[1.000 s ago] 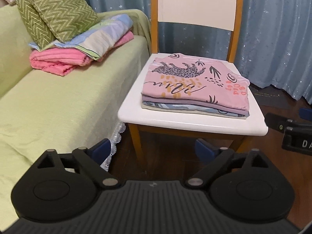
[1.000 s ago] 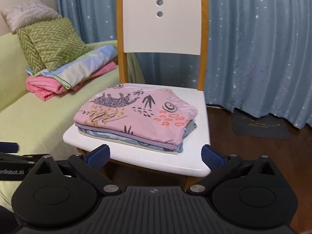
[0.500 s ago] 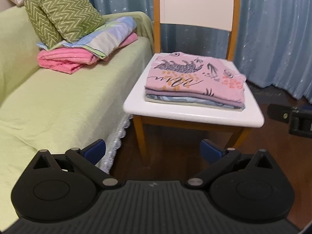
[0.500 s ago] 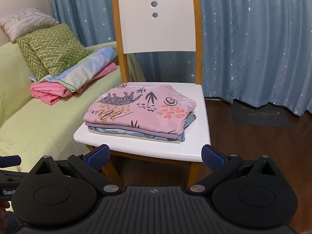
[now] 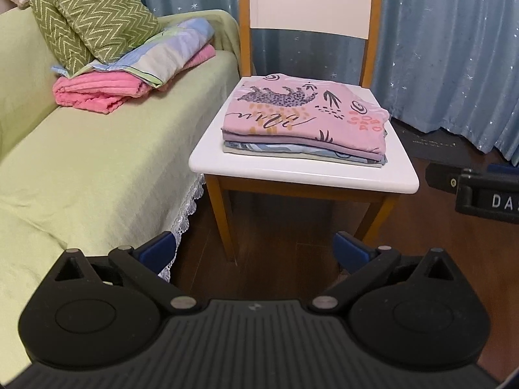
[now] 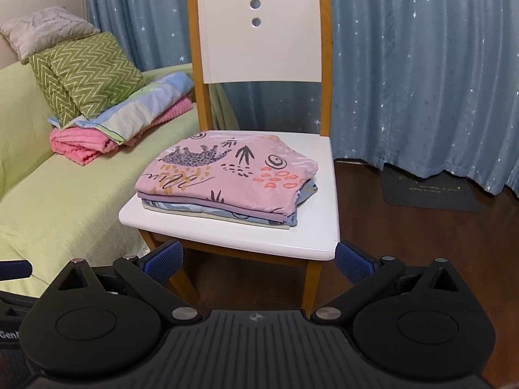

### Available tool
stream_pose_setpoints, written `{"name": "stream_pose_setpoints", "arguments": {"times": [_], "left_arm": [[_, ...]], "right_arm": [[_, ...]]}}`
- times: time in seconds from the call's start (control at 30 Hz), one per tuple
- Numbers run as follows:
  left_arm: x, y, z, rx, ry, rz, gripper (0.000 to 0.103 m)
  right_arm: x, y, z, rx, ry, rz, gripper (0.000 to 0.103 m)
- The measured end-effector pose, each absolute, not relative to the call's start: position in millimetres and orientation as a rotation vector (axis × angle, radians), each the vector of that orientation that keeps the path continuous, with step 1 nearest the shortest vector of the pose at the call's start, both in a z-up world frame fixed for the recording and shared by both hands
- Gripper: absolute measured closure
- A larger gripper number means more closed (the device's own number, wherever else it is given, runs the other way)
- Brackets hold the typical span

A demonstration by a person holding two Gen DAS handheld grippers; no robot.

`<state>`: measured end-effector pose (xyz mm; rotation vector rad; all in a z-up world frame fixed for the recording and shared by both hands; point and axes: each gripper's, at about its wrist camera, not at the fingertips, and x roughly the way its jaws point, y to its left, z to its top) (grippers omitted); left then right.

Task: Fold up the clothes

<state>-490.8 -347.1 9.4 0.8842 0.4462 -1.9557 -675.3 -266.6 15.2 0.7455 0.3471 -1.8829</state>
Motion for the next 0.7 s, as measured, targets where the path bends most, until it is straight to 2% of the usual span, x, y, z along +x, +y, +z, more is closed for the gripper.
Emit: {"name": "stream_pose_setpoints", "arguments": {"times": [0.23,0.7], "left_arm": [[-501,-358,14,0.892,0.420,-1.972,0.001],[-515,-404,-15,0.973,0.463,-1.934,0.001]], "right_arm": [[-684,-275,9,0.764,0.367,-1.894,0.000],[-696,-315,-18,0.837,0.430,-1.894,0.000]]}}
